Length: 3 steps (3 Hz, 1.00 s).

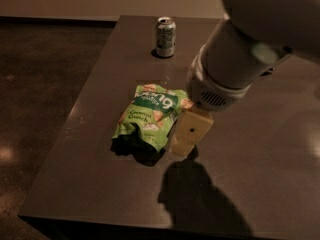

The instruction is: Move green rice chip bag near blue chip bag

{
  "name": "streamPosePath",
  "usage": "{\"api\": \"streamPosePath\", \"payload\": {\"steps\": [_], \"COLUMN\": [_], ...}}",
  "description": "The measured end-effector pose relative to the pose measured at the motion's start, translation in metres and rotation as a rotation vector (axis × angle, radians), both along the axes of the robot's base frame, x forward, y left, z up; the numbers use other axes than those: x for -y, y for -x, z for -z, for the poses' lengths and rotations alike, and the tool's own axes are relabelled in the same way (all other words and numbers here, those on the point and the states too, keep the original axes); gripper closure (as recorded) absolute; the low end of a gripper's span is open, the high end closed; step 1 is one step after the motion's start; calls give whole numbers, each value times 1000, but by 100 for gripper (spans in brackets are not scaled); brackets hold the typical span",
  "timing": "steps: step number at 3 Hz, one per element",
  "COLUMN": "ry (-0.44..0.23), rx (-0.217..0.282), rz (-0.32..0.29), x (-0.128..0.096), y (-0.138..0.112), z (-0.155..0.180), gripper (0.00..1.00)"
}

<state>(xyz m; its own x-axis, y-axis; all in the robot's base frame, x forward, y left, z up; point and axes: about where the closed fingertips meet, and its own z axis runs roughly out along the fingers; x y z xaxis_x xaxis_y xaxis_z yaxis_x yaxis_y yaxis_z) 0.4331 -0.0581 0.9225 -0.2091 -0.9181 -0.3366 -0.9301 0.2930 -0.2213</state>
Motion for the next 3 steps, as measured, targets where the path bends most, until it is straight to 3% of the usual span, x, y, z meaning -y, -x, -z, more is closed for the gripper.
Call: {"api": "streamPosePath", "payload": {"steps": [3], "ry": [-7], "rx": [-48], "rz": [11], "x": [-60], "y": [-13], "z": [42], "gripper": [0]}}
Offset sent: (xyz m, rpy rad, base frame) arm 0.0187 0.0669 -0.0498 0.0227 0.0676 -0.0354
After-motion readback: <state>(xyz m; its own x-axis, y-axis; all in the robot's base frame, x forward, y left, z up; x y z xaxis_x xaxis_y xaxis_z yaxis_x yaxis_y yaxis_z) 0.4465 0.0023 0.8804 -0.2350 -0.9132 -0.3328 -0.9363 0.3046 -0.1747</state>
